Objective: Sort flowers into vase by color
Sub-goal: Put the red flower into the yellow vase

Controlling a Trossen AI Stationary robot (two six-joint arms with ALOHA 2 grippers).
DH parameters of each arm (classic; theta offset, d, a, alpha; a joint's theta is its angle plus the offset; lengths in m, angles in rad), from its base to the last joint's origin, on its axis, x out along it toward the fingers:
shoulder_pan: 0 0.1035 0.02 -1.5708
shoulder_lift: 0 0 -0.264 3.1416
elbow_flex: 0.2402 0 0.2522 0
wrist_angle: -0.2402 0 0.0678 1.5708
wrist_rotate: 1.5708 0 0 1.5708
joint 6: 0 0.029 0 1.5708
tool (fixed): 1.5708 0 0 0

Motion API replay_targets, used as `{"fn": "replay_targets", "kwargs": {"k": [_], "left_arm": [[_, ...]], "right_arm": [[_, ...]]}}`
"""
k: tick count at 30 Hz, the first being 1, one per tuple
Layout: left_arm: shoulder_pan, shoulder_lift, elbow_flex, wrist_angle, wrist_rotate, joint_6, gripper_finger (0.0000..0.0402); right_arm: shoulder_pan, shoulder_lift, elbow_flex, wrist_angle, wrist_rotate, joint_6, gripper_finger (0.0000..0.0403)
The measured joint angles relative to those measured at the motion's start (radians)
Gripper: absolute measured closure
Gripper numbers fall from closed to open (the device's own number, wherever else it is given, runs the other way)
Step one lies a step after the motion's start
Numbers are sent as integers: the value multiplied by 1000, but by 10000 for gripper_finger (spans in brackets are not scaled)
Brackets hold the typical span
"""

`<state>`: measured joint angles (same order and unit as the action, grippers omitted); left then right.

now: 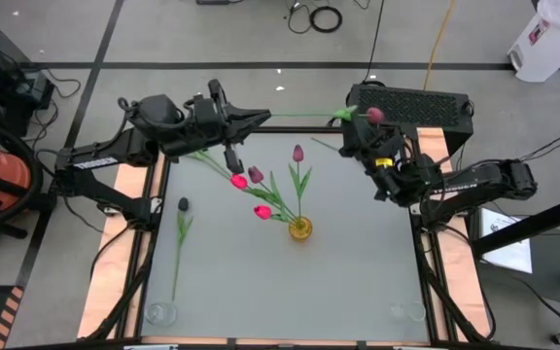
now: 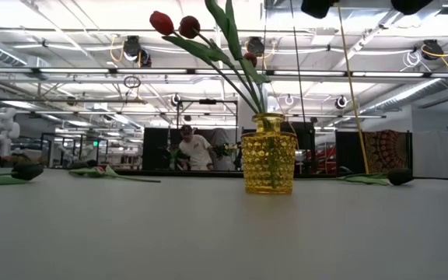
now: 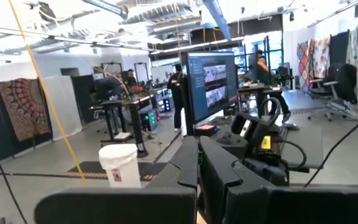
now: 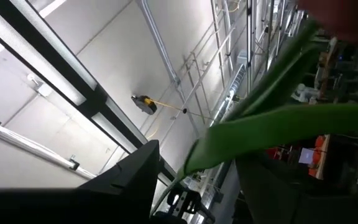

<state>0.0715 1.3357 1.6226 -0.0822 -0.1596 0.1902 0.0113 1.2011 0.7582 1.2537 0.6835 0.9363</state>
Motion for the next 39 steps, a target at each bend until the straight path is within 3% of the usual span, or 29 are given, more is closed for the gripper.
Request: {"fn": "replay_targets", "kwargs": {"k": [11,29,39], "left_arm": [[0,0,0,-7,0,-1,400],[0,0,0,-41,2,-26,400],[0,-2,0,-79,-7,-63,385]], "right_arm": [[-20,0,0,0,-3,1,209],[-32,0,0,0,-5,-38,392],[-32,-1,0,2,-26,-66,401]]}}
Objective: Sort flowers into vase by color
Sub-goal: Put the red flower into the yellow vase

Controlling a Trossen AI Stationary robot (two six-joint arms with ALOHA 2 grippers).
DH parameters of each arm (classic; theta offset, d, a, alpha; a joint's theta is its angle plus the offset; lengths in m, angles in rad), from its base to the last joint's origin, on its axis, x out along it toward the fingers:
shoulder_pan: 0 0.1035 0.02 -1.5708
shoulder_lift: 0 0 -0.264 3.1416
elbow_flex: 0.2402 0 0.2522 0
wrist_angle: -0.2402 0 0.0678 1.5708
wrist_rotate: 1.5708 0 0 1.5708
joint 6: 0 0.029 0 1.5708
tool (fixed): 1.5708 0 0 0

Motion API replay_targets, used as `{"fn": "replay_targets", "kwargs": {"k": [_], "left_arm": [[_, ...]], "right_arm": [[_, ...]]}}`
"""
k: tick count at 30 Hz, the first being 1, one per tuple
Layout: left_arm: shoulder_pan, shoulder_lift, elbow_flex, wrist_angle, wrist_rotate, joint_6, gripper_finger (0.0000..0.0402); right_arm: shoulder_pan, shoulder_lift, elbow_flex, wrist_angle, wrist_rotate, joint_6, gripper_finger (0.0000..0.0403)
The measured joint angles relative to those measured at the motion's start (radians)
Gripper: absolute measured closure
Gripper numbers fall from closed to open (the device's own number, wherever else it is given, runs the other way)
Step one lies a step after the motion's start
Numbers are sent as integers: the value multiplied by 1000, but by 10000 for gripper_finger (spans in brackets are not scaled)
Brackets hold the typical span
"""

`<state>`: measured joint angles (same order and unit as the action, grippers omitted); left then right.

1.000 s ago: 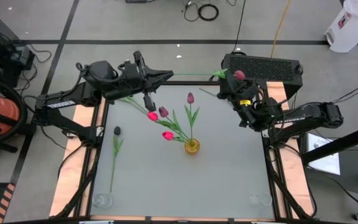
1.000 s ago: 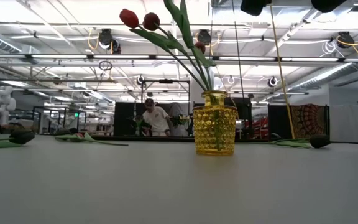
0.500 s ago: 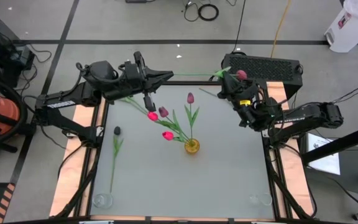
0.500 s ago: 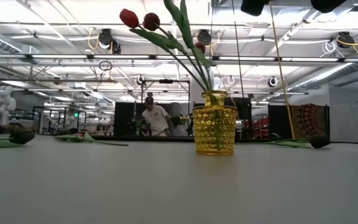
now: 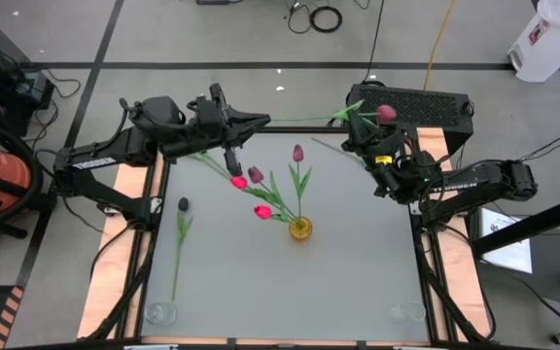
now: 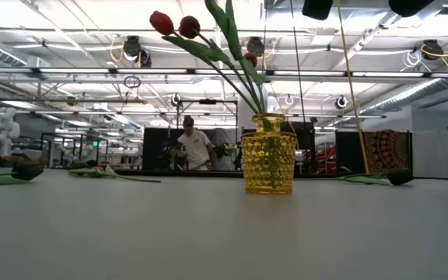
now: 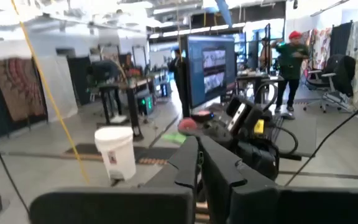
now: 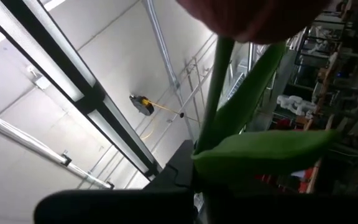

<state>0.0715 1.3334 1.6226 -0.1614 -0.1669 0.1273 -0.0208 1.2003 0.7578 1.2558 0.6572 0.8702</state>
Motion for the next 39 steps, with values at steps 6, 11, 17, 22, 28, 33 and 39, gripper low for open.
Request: {"fn": "replay_targets", "kwargs": {"k": [6,11,17,22,28,33,39], "left_arm": [[0,4,0,-111,-46,-24,338],[0,2,0,-170,-73,-58,306],[0,-9,0,-300,-139,-71,283],[1,-58,0,-469,-200,-115,281],[1,-144,0,-643,-269,-176,281],[1,-213,0,-736,-283,-235,281],[1,-250,0,-845,-290,-287,281]], "right_arm": [[1,0,0,39,-40,-22,402],[0,0,0,103,-38,-39,402],[0,-2,0,157,-41,-76,403],[0,-22,-1,176,-60,-106,403],[0,-114,-1,45,-117,-173,403],[0,-251,-1,-254,-143,-204,403],[0,-404,25,-608,-162,-221,402]]}}
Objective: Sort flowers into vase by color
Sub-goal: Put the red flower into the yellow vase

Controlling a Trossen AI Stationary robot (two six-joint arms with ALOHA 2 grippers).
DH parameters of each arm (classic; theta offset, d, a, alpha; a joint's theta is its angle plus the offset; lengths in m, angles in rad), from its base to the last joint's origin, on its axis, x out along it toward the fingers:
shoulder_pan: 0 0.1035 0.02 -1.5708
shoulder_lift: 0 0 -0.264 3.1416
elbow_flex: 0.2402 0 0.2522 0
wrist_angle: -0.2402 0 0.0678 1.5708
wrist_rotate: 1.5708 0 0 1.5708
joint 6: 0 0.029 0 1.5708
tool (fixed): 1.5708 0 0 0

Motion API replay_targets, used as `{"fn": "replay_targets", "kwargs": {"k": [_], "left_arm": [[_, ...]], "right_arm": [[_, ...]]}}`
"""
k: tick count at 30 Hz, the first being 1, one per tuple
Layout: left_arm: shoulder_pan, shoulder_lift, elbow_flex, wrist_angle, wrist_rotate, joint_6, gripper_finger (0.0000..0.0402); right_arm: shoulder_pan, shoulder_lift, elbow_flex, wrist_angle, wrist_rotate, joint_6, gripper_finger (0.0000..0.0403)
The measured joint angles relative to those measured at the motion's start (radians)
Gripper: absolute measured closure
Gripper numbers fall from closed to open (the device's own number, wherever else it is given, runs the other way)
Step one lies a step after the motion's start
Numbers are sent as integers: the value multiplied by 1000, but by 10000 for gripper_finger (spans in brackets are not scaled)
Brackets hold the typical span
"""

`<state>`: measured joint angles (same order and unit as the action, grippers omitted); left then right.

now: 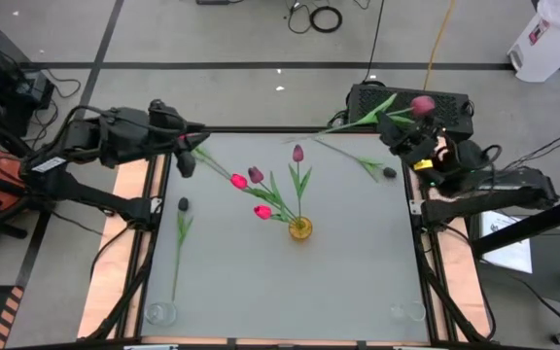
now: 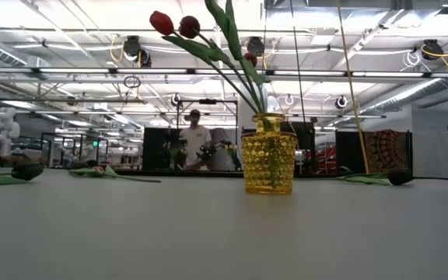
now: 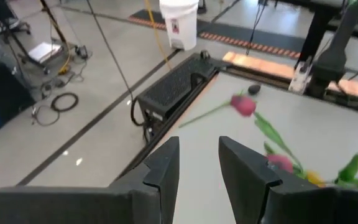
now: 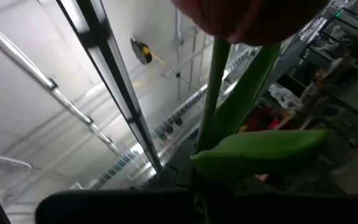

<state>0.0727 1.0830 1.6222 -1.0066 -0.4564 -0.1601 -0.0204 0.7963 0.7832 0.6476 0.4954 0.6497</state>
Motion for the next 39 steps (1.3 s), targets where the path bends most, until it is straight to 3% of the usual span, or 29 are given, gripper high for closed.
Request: {"fn": "replay_targets", "kwargs": {"k": [7,18,28,33,39], "left_arm": [[0,7,0,-119,-20,-19,281],[0,11,0,-135,-24,-19,281],[0,10,0,-179,-24,-69,281],[0,10,0,-234,-24,-97,281],[0,10,0,-241,-24,-97,281]], "right_arm": [[0,-19,255,-477,-78,-86,402],[1,200,725,-1106,-142,-165,402],[6,372,806,-1242,-173,-214,402],[13,405,806,-1251,-266,-216,402],[25,418,806,-1307,-292,-205,402]]}}
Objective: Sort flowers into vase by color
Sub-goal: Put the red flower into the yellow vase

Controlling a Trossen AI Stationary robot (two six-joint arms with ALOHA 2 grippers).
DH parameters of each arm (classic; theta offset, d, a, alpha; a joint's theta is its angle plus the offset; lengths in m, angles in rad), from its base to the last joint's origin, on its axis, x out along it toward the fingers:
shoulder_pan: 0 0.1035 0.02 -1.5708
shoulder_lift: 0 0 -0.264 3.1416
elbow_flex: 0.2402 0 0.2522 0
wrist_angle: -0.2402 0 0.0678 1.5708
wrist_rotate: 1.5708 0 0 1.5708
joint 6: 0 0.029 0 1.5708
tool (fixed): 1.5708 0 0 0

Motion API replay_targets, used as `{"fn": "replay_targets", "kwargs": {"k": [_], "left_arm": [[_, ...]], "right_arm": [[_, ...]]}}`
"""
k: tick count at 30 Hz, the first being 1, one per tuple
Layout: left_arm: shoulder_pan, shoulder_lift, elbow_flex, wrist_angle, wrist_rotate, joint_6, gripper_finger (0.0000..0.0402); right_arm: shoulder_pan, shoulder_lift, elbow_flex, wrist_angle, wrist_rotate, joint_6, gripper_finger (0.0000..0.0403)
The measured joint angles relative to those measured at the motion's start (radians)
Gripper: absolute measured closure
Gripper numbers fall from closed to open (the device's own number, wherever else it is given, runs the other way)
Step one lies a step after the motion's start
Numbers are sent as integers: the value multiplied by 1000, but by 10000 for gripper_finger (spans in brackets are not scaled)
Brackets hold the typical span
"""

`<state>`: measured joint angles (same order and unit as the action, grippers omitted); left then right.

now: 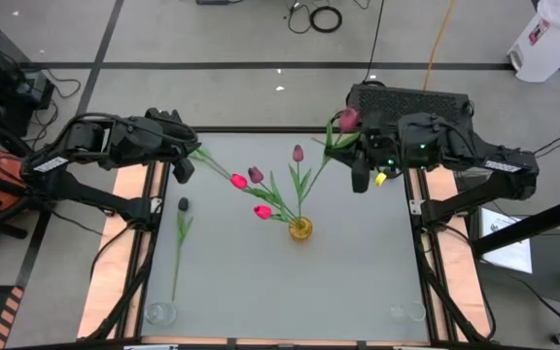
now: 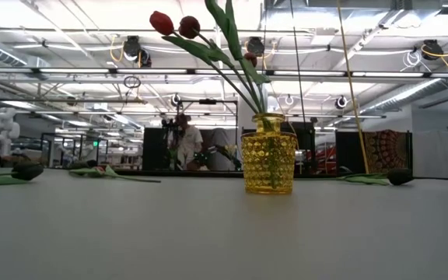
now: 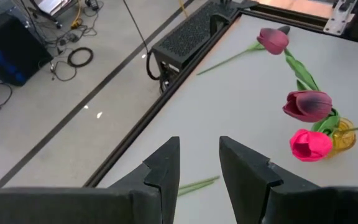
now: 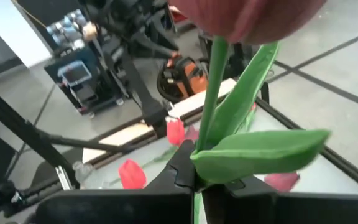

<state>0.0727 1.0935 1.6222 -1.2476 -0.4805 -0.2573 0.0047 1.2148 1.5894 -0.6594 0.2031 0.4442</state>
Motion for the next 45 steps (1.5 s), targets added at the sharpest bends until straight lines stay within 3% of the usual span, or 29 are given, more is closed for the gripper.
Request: {"fn": "replay_targets", "kwargs": {"k": [11,20,45], "left_arm": [[0,0,0,7,0,1,281],[0,0,0,8,0,1,281],[0,0,-1,9,0,1,281]], "right_arm": [[33,73,1,-131,4,4,402],[51,166,0,-111,4,-30,402],[84,243,-39,-50,40,-56,403]]}}
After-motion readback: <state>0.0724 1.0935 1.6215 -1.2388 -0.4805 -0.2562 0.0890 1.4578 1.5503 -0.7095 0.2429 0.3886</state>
